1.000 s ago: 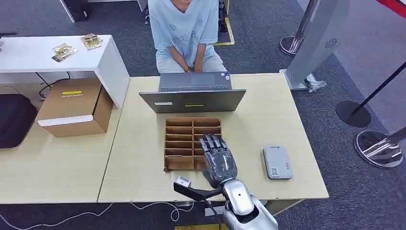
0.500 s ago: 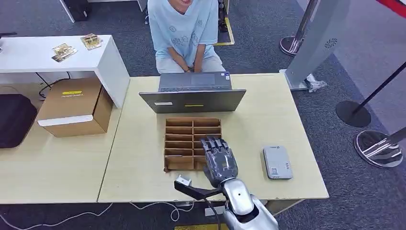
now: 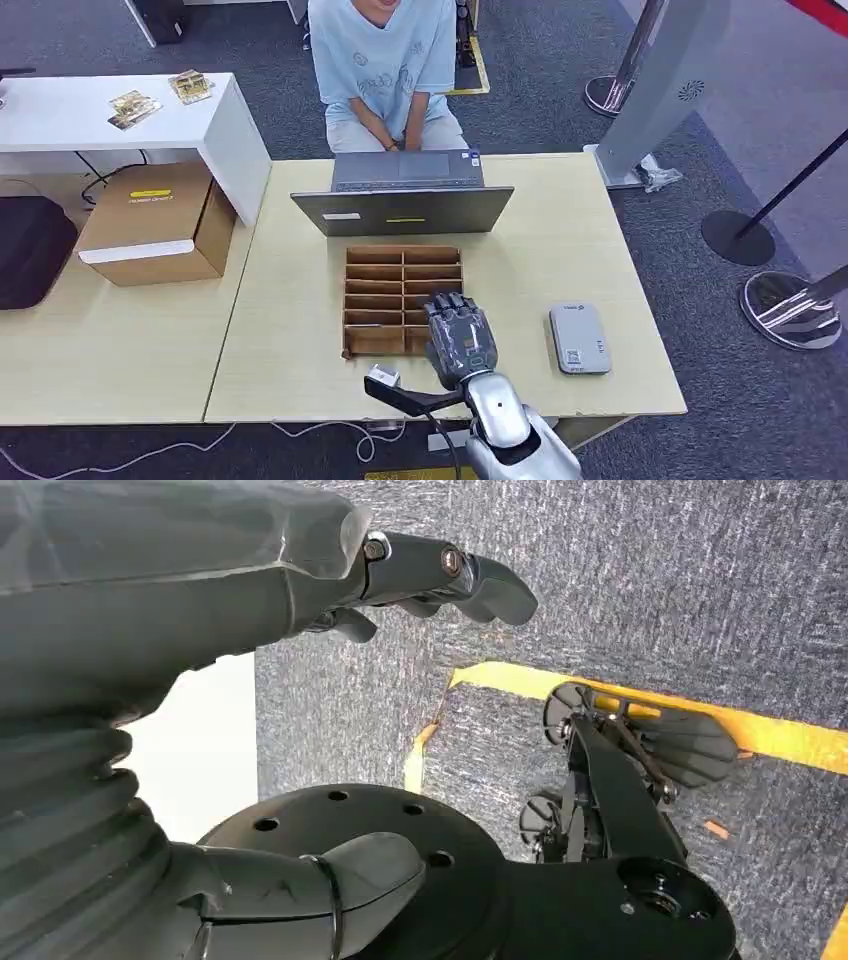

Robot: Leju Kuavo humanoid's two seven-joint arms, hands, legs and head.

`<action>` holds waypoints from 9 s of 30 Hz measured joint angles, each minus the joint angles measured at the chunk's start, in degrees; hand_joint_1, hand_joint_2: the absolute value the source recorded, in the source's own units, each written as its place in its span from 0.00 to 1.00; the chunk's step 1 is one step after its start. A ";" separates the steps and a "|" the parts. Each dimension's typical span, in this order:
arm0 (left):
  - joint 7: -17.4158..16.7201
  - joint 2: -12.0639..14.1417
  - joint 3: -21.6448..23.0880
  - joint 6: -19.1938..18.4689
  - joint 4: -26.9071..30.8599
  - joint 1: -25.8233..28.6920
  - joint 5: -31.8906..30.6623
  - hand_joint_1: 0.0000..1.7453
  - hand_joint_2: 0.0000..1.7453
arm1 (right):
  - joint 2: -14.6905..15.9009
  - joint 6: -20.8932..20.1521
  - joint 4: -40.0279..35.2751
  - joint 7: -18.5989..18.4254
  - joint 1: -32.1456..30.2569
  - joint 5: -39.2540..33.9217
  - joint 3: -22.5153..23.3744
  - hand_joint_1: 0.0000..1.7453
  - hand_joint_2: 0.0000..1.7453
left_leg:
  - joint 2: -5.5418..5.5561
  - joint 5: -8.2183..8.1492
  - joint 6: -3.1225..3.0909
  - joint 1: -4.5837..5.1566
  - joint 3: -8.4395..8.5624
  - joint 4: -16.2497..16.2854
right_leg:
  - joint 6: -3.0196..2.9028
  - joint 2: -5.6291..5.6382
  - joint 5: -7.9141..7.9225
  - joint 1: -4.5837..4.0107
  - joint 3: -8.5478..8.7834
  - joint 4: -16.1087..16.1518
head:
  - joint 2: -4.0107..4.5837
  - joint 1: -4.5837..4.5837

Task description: Pass the card to the sensor for recognition and then transmit it.

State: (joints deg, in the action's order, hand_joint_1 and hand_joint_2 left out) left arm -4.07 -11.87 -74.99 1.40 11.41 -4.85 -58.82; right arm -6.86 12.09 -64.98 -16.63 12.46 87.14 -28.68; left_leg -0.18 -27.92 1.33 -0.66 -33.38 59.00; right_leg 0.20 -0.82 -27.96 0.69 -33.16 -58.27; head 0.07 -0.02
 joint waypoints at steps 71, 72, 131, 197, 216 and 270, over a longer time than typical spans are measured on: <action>0.11 -0.02 -0.09 0.28 0.00 -0.01 -0.07 0.00 1.00 | -0.31 13.62 -2.78 5.62 -0.53 -3.98 2.49 1.00 1.00 | 0.00 0.00 0.00 0.00 0.01 0.00 | 0.00 0.00 0.00 0.00 0.00 0.00 | 0.00 0.00; 0.13 -0.02 -0.09 0.35 0.00 -0.01 -0.07 0.00 1.00 | -0.31 14.63 -3.22 5.99 -0.70 -4.26 2.69 1.00 1.00 | 0.00 0.00 0.00 0.00 0.01 0.00 | 0.00 0.00 0.00 0.00 0.00 0.00 | 0.00 0.00; 0.77 0.04 -0.31 0.74 0.00 -0.23 -1.97 0.00 1.00 | -4.41 23.01 -0.02 19.69 17.21 -19.47 8.11 1.00 1.00 | -0.05 0.11 0.10 0.00 0.04 0.01 | -0.04 0.07 0.07 0.00 0.00 -0.06 | 0.00 0.00; -0.07 0.92 -0.28 1.20 0.00 -0.93 -3.17 0.00 1.00 | -6.60 7.41 36.85 6.91 47.22 -13.42 5.51 1.00 1.00 | -0.04 0.11 0.10 0.00 0.05 0.03 | -0.04 0.07 0.07 0.00 -0.02 -0.10 | 0.00 0.00; -0.07 0.92 -0.28 1.07 0.00 -0.99 -3.28 0.00 1.00 | -6.19 8.11 37.05 6.62 47.24 -11.61 6.25 1.00 1.00 | -0.04 0.11 0.10 0.00 0.05 0.04 | -0.04 0.07 0.07 0.00 -0.02 -0.10 | 0.00 0.00; 0.02 0.92 -0.29 1.71 0.00 -1.26 -1.82 0.00 1.00 | -5.94 16.42 36.28 10.67 47.21 -15.11 10.69 0.00 1.00 | -0.04 0.11 0.10 0.00 0.05 0.04 | -0.04 0.07 0.08 0.00 -0.03 -0.10 | 0.00 0.02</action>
State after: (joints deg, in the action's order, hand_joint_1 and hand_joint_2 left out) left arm -4.04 -10.95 -75.28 3.10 11.41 -6.12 -60.63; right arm -12.81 28.51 -28.70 -5.96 59.66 72.04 -17.99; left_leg -0.22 -27.80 1.44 -0.66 -33.32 59.04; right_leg 0.16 -0.75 -27.88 0.69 -33.19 -58.37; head 0.07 0.00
